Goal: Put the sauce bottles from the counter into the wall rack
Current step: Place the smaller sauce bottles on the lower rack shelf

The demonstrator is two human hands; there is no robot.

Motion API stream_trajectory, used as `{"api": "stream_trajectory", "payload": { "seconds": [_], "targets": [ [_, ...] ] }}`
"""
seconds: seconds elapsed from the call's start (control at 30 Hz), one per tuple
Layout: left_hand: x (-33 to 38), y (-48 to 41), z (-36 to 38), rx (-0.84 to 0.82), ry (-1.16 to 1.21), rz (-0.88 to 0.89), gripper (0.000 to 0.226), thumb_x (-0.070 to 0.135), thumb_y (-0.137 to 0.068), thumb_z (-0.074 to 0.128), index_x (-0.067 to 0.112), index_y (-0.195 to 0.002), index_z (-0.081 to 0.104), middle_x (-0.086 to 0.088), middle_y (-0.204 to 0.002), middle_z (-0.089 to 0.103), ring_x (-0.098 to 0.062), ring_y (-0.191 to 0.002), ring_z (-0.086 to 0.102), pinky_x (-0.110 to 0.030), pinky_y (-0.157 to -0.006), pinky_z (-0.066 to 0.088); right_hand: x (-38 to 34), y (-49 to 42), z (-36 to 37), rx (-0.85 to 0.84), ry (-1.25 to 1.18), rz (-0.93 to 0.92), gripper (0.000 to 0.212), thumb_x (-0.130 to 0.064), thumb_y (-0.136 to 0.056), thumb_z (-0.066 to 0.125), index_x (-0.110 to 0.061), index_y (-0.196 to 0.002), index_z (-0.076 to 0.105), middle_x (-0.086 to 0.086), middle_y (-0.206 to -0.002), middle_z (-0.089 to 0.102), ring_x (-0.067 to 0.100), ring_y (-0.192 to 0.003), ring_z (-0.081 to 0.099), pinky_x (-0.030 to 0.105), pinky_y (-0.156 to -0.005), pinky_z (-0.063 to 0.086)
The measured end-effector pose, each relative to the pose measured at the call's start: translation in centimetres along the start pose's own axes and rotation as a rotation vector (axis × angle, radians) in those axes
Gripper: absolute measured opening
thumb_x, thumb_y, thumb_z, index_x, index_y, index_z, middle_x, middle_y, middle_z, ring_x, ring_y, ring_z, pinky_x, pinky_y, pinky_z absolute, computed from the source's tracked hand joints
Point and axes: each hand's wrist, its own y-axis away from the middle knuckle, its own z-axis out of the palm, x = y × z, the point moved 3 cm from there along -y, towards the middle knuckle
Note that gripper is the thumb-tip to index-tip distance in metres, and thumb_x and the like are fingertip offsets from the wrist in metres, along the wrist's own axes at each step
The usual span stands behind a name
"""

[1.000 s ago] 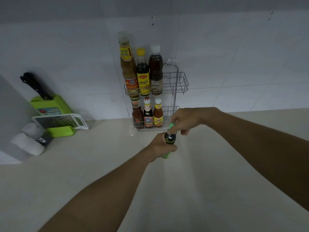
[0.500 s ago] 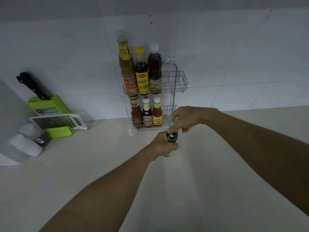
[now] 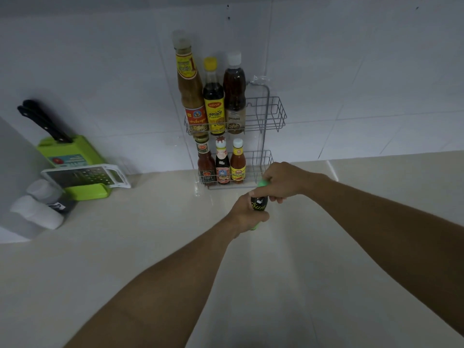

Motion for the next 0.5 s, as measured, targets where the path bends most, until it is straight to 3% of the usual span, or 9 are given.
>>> {"api": "stream_trajectory", "payload": {
  "seconds": [0.07, 0.17, 0.27, 0.33, 0.5],
  "targets": [
    [-0.2, -0.3, 0.0, 0.031, 0.037, 0.032, 0.036, -0.007, -0.079, 0.065, 0.021, -0.102, 0.061, 0.004, -0.082, 0.060, -0.011, -0.069, 0.055, -0.025, -0.055, 0.045, 0.6, -0.2, 0.9, 0.080, -0.198, 0.009, 0.044, -0.051, -0.077, 0.080, -0.009, -0.076, 0.066, 0.005, -0.073, 0.071, 0.013, -0.059, 0.065, 0.026, -0.060, 0.051],
    [-0.8, -1.1, -0.4, 0.046, 0.061, 0.036, 0.044, -0.010, -0.079, 0.065, 0.010, -0.117, 0.056, 0.000, -0.094, 0.066, -0.012, -0.082, 0.062, -0.026, -0.065, 0.050, 1.7, -0.3, 2.5, 0.130, -0.403, 0.003, 0.032, -0.041, -0.074, 0.085, -0.017, -0.090, 0.073, 0.001, -0.084, 0.072, 0.010, -0.067, 0.065, 0.028, -0.066, 0.054],
    [-1.7, -1.9, -0.4, 0.063, 0.055, -0.021, 0.055, -0.004, -0.077, 0.070, 0.008, -0.125, 0.045, -0.012, -0.112, 0.061, -0.021, -0.098, 0.060, -0.037, -0.079, 0.051, 2.6, -0.7, 3.9, 0.144, -0.489, 0.007, 0.031, -0.035, -0.079, 0.083, -0.024, -0.107, 0.075, -0.006, -0.098, 0.073, 0.010, -0.085, 0.069, 0.030, -0.077, 0.059],
    [-2.3, -2.6, -0.2, 0.079, 0.056, -0.037, 0.055, -0.002, -0.077, 0.071, 0.007, -0.123, 0.042, -0.012, -0.110, 0.059, -0.021, -0.096, 0.058, -0.036, -0.076, 0.050, 3.2, -1.3, 4.3, 0.159, -0.532, 0.024, 0.033, -0.032, -0.081, 0.081, -0.018, -0.111, 0.075, -0.002, -0.102, 0.075, 0.019, -0.094, 0.072, 0.039, -0.088, 0.060],
    [-2.8, -4.5, -0.3, 0.102, 0.061, -0.043, 0.057, 0.002, -0.075, 0.075, 0.008, -0.120, 0.041, -0.012, -0.114, 0.059, -0.023, -0.100, 0.060, -0.039, -0.075, 0.054, 4.0, -3.0, 4.0, 0.191, -0.479, 0.064, 0.044, -0.044, -0.075, 0.082, -0.016, -0.110, 0.076, 0.001, -0.103, 0.075, 0.021, -0.097, 0.071, 0.047, -0.093, 0.057]
  ]
}}
